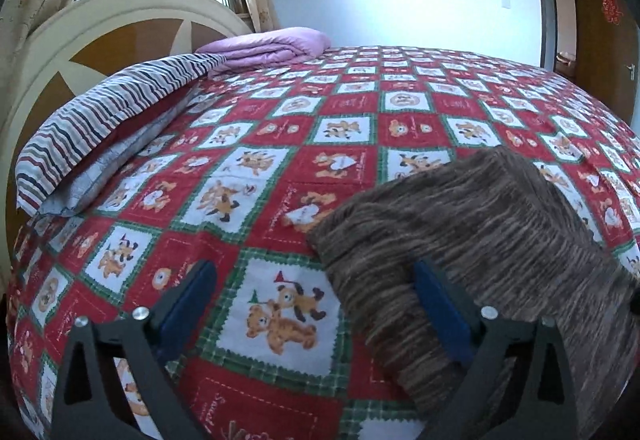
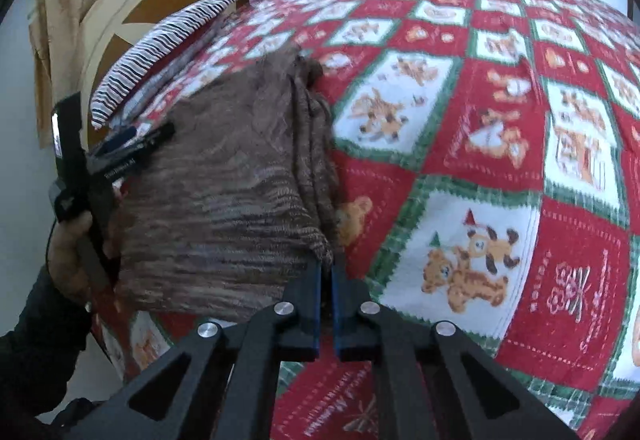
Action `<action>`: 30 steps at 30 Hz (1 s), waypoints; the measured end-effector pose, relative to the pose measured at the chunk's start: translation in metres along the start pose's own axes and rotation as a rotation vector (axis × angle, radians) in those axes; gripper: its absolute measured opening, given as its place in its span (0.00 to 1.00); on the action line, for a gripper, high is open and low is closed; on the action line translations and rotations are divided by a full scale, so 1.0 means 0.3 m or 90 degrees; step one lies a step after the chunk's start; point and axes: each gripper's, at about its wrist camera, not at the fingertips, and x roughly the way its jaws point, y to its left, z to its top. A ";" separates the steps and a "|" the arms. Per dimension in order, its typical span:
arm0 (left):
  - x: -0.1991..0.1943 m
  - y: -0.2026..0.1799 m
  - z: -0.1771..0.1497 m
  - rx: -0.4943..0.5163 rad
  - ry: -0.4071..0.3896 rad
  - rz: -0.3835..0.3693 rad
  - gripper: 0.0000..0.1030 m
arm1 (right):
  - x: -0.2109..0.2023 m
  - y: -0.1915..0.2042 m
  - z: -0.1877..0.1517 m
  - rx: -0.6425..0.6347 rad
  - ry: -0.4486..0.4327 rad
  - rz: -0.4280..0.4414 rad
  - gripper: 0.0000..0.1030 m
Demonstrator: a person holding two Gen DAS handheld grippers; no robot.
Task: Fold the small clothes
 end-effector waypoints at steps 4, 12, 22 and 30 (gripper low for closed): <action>-0.004 0.005 0.001 -0.002 0.001 0.000 0.99 | -0.060 0.056 0.077 0.002 -0.083 -0.027 0.48; 0.070 0.022 0.022 -0.003 0.027 0.042 1.00 | 0.110 0.287 0.183 -0.133 -0.078 0.042 0.48; 0.133 0.073 -0.001 -0.084 0.083 -0.049 1.00 | 0.189 0.120 0.118 -0.051 -0.082 -0.033 0.47; -0.032 0.049 -0.025 -0.073 0.014 -0.005 1.00 | 0.127 0.110 0.099 -0.012 -0.132 -0.015 0.48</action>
